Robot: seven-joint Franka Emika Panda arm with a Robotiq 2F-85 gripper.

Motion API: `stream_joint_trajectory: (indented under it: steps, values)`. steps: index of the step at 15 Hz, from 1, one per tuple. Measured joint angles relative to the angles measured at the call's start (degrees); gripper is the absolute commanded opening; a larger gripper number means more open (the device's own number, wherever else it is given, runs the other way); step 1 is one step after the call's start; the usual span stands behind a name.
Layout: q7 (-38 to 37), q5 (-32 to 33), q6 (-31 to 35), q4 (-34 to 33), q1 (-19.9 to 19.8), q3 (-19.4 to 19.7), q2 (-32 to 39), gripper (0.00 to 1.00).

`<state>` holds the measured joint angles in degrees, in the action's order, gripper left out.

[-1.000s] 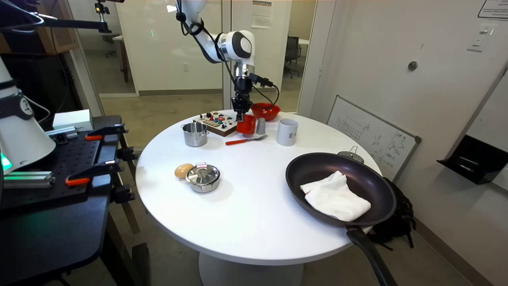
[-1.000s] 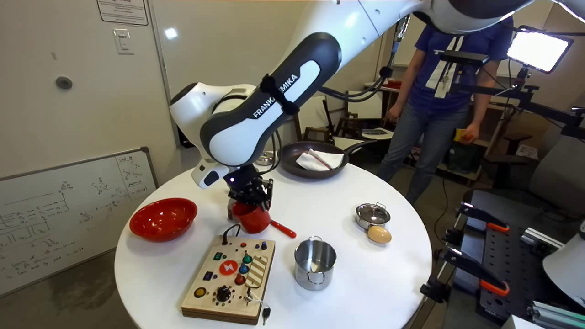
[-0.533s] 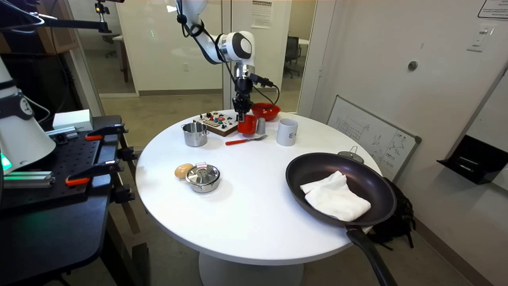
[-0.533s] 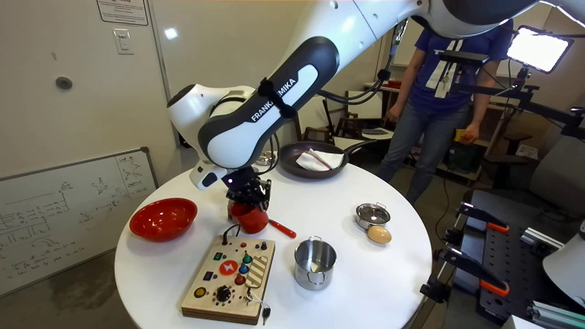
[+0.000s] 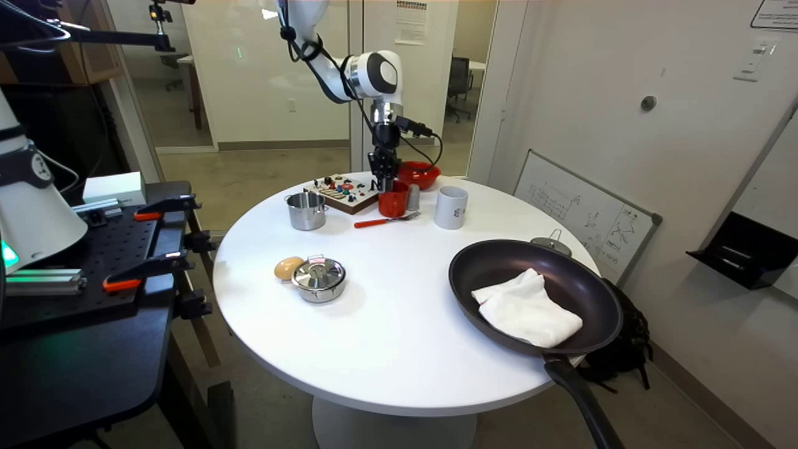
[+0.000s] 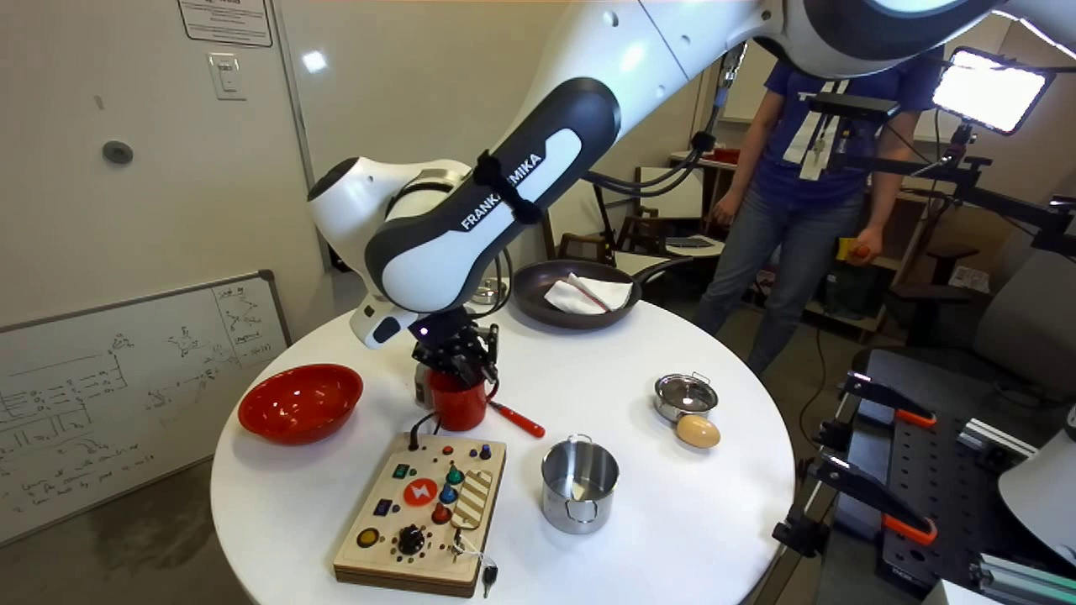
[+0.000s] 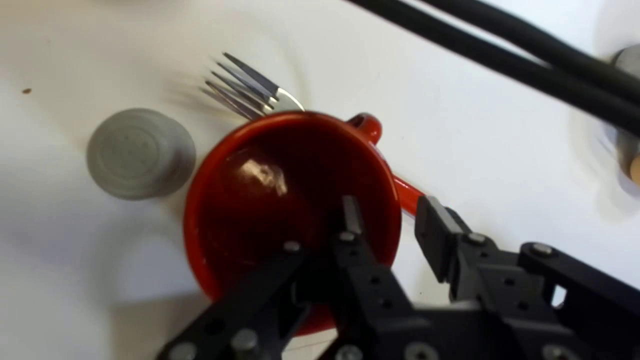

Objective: Move the red cup slightly to the left

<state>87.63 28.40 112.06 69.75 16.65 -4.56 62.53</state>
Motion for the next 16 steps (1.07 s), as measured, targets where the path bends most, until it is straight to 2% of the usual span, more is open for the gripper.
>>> stream_joint_trajectory:
  steps: [3, 5, 11, 16]
  values:
    - [0.01, 0.24, -0.21, -0.83, 0.23, 0.30, 0.56, 0.91]
    - [0.01, 0.27, -0.42, -1.31, 0.37, 0.47, 0.85, 1.00]
    - [-4.53, 0.72, 1.28, -1.29, 1.10, 1.72, -0.24, 1.00]
    - [-16.15, 1.34, 3.65, 1.06, 1.94, 3.64, -4.10, 1.00]
